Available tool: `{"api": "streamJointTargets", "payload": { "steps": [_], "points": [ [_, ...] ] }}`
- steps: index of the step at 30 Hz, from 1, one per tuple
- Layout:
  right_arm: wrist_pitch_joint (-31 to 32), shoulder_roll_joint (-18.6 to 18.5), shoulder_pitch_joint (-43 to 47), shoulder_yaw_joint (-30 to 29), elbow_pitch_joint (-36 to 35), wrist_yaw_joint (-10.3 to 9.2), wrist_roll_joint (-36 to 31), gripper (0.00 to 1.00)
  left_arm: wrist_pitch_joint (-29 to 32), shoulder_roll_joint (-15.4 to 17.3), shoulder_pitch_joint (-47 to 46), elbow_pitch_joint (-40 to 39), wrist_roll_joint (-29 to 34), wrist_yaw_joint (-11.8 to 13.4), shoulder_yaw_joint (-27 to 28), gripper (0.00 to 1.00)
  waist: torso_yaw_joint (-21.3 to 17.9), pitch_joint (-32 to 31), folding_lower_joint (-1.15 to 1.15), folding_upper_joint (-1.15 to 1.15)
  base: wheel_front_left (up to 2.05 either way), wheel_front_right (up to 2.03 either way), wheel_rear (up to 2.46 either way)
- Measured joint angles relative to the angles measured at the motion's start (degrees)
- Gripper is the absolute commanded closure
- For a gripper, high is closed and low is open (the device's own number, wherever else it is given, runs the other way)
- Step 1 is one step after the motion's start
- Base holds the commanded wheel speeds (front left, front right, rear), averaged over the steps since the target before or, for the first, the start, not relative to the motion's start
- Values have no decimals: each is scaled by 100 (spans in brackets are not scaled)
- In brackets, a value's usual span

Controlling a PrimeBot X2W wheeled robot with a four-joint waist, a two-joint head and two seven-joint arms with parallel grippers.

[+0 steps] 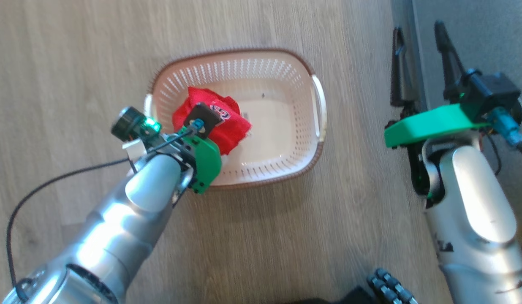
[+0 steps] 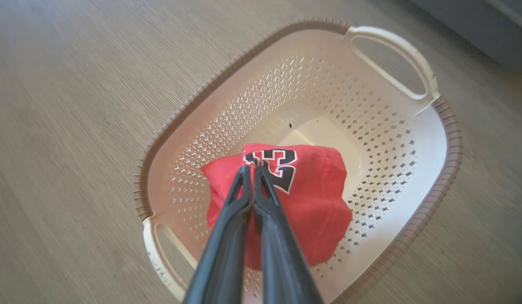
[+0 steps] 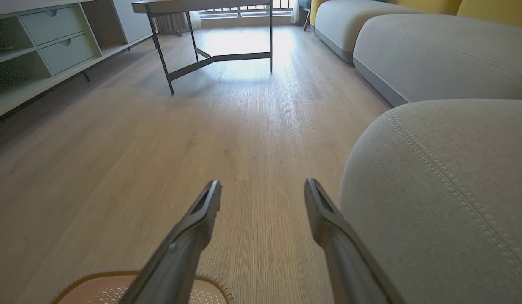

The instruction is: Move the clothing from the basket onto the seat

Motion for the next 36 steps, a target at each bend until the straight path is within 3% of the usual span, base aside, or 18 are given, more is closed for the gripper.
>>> {"api": "streamJointTargets", "payload": {
  "steps": [17, 23, 36],
  "points": [
    [0, 1, 782, 55, 517, 0, -41, 0, -235, -10, 639, -1126, -1214, 410, -13, 100, 401, -1654, 0, 0, 0, 0, 0],
    [0, 1, 1001, 62, 615, 0, -80, 0, -242, -13, 745, -1650, -1348, 553, 229, 100, 513, -2029, 0, 0, 0, 0, 0],
    [0, 2, 1518, 145, 783, 0, -26, 0, -258, -5, 877, -2555, -1347, 602, 733, 100, 703, -2793, 0, 0, 0, 0, 0]
  ]
}}
